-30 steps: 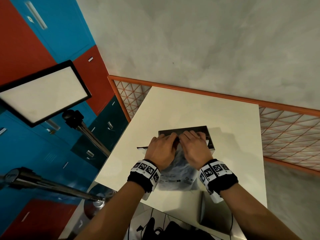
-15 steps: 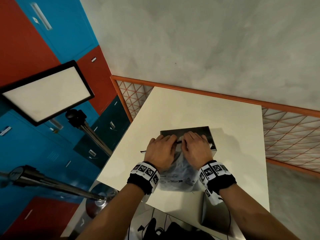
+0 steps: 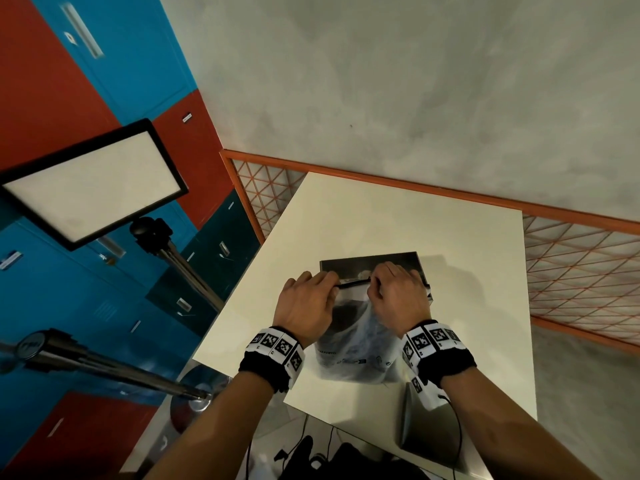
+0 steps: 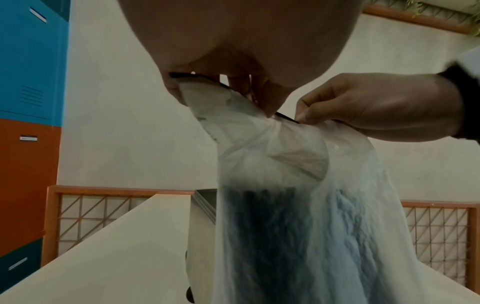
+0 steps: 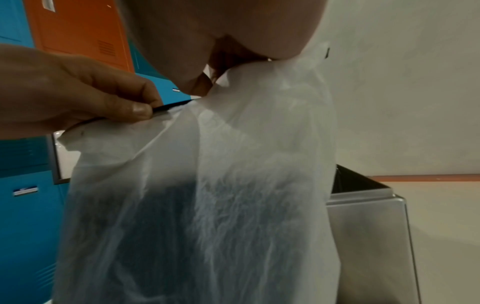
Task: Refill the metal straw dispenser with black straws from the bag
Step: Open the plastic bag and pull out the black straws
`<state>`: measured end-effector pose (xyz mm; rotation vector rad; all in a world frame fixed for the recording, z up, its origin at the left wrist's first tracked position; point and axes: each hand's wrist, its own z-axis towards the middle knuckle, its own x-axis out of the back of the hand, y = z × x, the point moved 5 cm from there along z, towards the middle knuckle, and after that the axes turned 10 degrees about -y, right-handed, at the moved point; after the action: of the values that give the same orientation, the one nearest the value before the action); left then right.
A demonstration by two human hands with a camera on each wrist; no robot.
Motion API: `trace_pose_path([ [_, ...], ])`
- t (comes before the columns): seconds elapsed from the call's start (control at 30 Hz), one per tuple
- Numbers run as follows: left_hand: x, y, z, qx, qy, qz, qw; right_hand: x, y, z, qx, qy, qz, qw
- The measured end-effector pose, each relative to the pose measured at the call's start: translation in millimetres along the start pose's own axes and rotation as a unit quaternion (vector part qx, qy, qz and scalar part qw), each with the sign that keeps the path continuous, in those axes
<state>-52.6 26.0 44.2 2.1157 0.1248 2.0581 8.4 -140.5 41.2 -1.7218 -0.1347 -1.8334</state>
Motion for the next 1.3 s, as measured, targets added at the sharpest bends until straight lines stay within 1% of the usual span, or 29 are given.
trace_pose_path([
  [0.1,2.8,-6.8,-3.2,0.007,0.007,-0.005,1.0,0.4,1.9,0.5,-0.009,-0.012,0.007,1.0],
  [0.2,5.2,-8.3,-4.2,-0.001,0.011,-0.02,1.0,0.8,3.0,1.3,-0.017,-0.028,0.011,0.999],
  [0.33,9.1,-13.1,-2.7,-0.007,0.018,-0.076,0.997,3.5,0.3,5.9,-0.024,-0.018,0.012,0.999],
  [0.4,10.8,-16.2,-2.9,-0.009,0.03,-0.09,0.995,4.2,-6.5,8.4,-0.006,-0.027,0.005,1.0],
  [0.5,14.1,-15.9,-3.8,-0.023,0.056,-0.094,0.994,0.0,-22.5,12.0,0.043,-0.062,-0.017,0.997],
  [0.6,15.5,-14.1,-4.9,-0.037,0.075,-0.106,0.991,-7.9,-40.3,16.9,0.083,-0.099,-0.001,0.992],
  [0.67,15.2,-13.4,-5.4,-0.043,0.081,-0.114,0.989,-12.3,-48.9,18.8,0.096,-0.113,0.0,0.989],
  [0.8,16.7,-15.1,-6.9,-0.033,0.095,-0.118,0.988,-9.4,-54.2,18.6,0.099,-0.084,0.003,0.992],
  [0.93,18.6,-13.6,-10.6,-0.026,0.094,-0.097,0.99,-7.5,-58.6,17.6,0.102,-0.077,-0.007,0.992],
  [1.07,19.0,-18.9,-13.9,-0.013,0.092,-0.093,0.991,-5.9,-53.4,18.5,0.081,-0.071,0.005,0.994],
  [1.3,16.1,-33.7,-20.2,-0.004,0.073,-0.158,0.985,-7.3,-44.6,18.1,0.075,-0.071,0.016,0.994],
])
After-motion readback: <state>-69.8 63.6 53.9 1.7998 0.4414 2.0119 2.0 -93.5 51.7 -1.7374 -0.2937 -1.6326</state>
